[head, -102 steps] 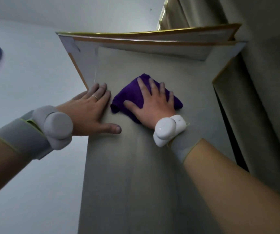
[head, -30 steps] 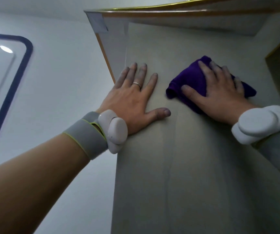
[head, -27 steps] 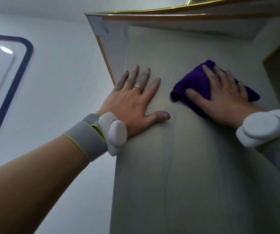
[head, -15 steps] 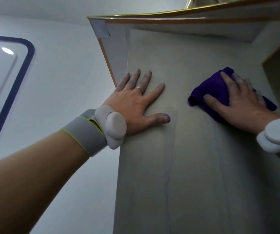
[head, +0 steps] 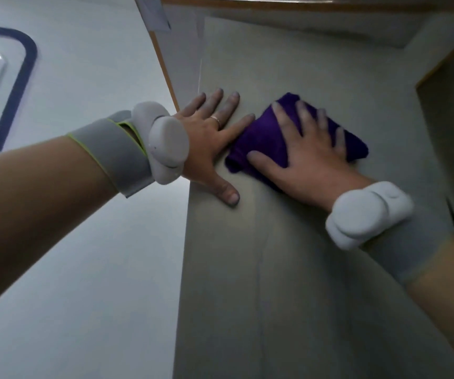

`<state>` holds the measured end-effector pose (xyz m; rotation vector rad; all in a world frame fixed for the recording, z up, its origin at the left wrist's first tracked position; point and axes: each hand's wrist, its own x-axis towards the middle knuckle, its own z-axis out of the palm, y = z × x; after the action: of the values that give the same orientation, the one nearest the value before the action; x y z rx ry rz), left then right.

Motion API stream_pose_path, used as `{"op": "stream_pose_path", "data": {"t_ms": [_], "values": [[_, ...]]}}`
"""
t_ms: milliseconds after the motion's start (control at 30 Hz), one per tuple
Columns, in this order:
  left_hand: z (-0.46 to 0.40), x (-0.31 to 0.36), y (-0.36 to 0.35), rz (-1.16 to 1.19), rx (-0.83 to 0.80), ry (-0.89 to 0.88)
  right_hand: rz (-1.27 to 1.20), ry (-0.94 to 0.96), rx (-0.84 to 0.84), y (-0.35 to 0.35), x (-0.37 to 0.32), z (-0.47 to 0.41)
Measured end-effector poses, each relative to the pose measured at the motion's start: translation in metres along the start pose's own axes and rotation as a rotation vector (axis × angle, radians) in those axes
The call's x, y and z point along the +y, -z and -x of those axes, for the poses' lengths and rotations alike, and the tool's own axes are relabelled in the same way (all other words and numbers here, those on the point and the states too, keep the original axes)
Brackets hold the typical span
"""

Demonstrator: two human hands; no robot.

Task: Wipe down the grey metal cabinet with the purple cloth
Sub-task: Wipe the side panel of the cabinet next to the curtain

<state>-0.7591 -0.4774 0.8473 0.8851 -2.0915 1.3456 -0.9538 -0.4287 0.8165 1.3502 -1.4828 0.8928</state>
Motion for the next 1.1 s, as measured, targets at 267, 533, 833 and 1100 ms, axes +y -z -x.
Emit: {"op": "stream_pose_path", "data": {"t_ms": [267,533,833,1100], "values": [[0.007,0.010,0.006,-0.020,-0.044,0.004,0.004,0.004,-0.010,0.002,0.008,0.005],[0.015,0.019,0.004,-0.041,-0.090,-0.004,-0.021,-0.205,-0.071,0.017,0.097,0.039],[0.019,0.023,-0.004,-0.006,-0.077,-0.029,-0.074,-0.248,-0.086,0.020,0.097,0.043],[0.023,0.024,-0.007,0.039,-0.006,-0.024,0.017,0.101,-0.015,-0.015,-0.012,0.044]]}}
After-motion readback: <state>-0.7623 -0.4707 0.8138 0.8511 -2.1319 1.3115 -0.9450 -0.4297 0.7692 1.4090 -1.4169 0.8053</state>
